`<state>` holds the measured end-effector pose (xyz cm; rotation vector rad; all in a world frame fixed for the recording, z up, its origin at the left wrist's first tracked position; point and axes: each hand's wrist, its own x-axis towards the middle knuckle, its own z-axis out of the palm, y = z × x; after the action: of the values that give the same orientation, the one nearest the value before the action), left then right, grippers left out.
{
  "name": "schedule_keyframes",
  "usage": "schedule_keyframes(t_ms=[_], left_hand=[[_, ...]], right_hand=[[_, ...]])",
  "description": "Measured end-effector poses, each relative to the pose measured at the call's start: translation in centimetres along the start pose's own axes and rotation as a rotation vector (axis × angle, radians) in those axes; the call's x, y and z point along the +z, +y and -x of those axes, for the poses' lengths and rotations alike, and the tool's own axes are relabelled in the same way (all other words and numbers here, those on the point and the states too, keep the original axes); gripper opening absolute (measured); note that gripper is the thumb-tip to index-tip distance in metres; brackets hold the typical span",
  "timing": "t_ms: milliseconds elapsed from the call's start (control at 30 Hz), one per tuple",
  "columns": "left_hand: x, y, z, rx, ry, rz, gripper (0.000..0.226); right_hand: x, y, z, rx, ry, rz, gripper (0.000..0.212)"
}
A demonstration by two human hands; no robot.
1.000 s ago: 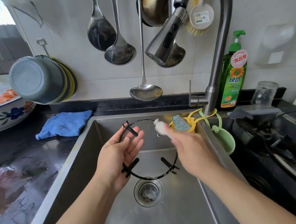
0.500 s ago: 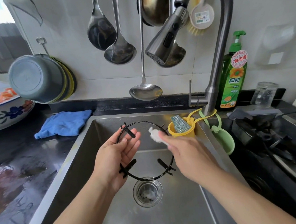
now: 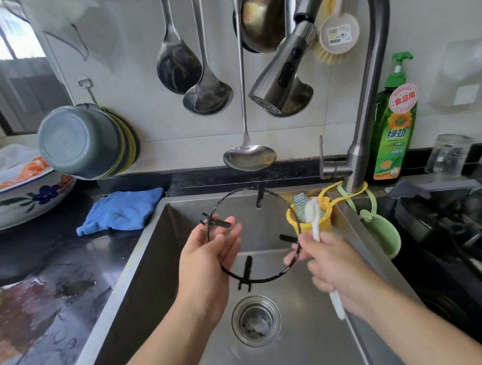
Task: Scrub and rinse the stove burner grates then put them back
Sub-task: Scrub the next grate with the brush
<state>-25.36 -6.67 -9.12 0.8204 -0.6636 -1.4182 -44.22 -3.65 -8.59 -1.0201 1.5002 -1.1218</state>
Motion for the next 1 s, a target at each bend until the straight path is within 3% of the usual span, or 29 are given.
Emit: schedule_keyframes(t_ms=[133, 267, 367, 600, 733, 800, 900, 1000], left_hand=[[-1.0, 0.5, -1.1, 0.041, 0.009, -0.377, 0.024], [-0.4, -0.3, 0.5, -0.117, -0.233, -0.648, 0.021], [0.2, -1.0, 1.6, -0.200, -0.337, -0.589, 0.021], [0.3, -1.3, 1.6, -0.226, -0.218, -0.458, 0.019], [0.4, -1.7, 1.1, -0.160, -0.104, -0.414, 0.020], [0.6, -1.7, 1.1, -0.131, -0.083, -0.386, 0.021], [1.0, -1.7, 1.8, -0.078, -0.130, -0.391, 0.021], [1.2, -1.9, 1.7, -0.043, -0.094, -0.349, 0.022]], right_hand=[[-3.1, -0.9, -0.7, -0.117, 0.160, 0.382, 0.042], [-3.0, -0.5, -0.2, -0.153, 0.068, 0.636, 0.053], [-2.5, -0.3, -0.3, -0.200, 0.058, 0.653, 0.051], [-2.6, 0.0, -1.0, -0.227, 0.163, 0.603, 0.044], [-1.7, -1.2, 0.3, -0.329, 0.351, 0.815, 0.048], [-0.3, -1.1, 1.5, -0.402, 0.279, 0.900, 0.042], [3.1, 0.0, 3.1, -0.453, 0.022, 1.021, 0.027], [2.3, -0.3, 1.4, -0.370, 0.154, 1.031, 0.027]])
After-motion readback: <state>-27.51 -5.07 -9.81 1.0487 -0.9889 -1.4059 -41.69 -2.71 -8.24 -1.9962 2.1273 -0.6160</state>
